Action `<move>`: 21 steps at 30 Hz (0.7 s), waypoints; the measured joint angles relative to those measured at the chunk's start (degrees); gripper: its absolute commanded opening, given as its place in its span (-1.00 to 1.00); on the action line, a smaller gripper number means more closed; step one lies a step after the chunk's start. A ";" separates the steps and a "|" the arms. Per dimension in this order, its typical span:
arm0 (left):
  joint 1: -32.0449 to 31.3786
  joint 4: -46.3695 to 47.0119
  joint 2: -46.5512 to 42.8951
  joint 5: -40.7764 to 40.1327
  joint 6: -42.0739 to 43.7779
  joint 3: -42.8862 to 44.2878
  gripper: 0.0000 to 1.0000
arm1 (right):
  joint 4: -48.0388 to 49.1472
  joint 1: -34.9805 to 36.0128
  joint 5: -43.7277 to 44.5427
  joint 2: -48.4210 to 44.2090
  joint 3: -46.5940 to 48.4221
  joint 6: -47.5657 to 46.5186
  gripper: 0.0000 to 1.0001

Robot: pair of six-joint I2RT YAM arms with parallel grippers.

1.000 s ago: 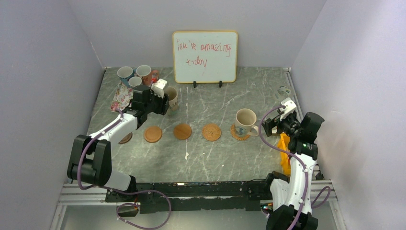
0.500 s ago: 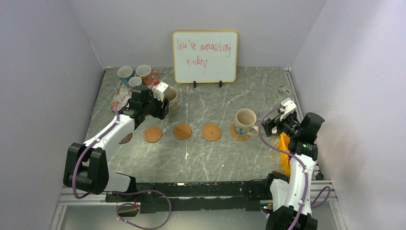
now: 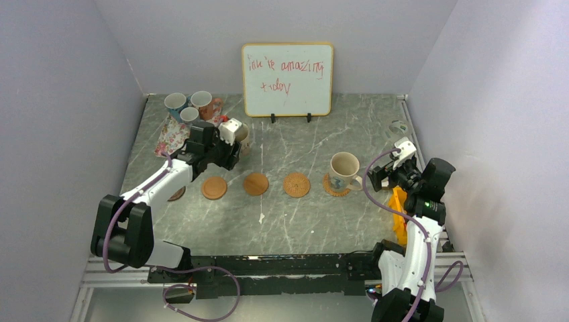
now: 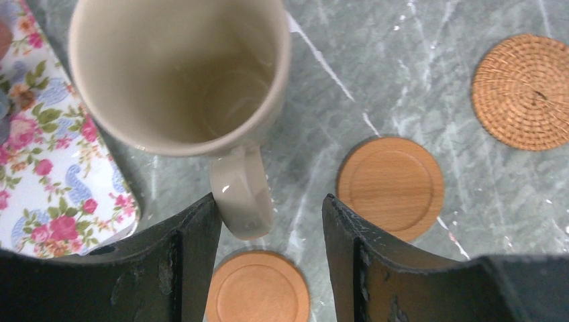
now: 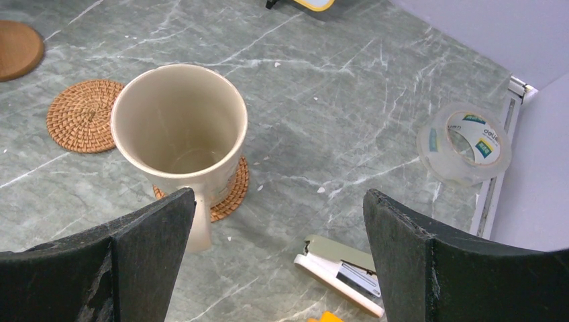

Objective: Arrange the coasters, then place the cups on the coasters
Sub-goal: Pick up the cup at the center of the board.

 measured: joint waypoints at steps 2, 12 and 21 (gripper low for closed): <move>-1.60 -0.04 -0.02 0.02 0.15 0.02 0.22 | 0.00 0.00 0.00 0.00 0.00 0.00 0.99; -8.02 -1.16 1.09 0.61 1.51 2.43 0.23 | 0.00 0.00 0.00 0.00 0.00 0.02 0.99; -11.58 -1.20 6.12 0.17 2.43 5.33 0.22 | 0.07 0.00 0.07 0.00 0.00 0.72 0.99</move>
